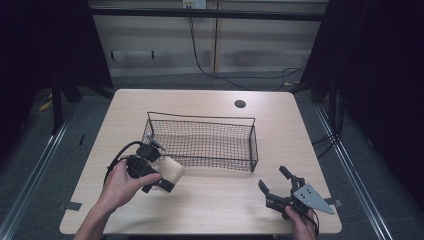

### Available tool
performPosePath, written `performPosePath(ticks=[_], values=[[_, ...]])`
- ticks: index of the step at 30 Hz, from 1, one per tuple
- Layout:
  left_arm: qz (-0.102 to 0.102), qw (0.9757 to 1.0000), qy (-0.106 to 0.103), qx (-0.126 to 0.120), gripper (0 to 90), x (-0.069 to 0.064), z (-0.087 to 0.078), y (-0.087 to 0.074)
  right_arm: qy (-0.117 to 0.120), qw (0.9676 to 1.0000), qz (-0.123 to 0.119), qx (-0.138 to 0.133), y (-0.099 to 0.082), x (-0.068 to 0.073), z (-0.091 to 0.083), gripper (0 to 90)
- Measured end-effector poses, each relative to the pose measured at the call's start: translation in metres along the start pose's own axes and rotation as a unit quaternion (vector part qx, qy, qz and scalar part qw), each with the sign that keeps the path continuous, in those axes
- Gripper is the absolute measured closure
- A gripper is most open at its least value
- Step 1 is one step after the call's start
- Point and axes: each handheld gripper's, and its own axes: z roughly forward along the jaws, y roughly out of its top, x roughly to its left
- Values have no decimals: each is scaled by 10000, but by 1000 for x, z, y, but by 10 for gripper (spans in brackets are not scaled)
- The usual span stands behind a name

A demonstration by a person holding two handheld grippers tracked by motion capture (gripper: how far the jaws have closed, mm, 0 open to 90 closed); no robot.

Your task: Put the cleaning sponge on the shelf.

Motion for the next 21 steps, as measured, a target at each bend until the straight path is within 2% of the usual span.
performPosePath(ticks=[6, 8, 11, 14, 20, 21], values=[[-6, 10000, -4, -45, 319, 0, -10, 6, 5, 10000, 2, 2, 0, 0, 0, 131], [-80, 9999, 26, -131, 319, 1, -14, 8, 4, 10000, 3, 3, 0, 0, 0, 130], [-88, 9998, -10, -166, 319, 2, -20, 12, 4, 10000, 5, 5, 0, 0, 0, 131], [-95, 9998, 56, -170, 319, 3, -26, 16, 7, 10000, 11, 9, 0, 0, 0, 130], [-209, 9996, 16, -196, 319, 8, -33, 28, 11, 10000, 5, 17, 0, 0, 0, 131], [-174, 9997, -26, -185, 318, 9, -34, 30, 10, 10000, 4, 16, 0, 0, 0, 130]])
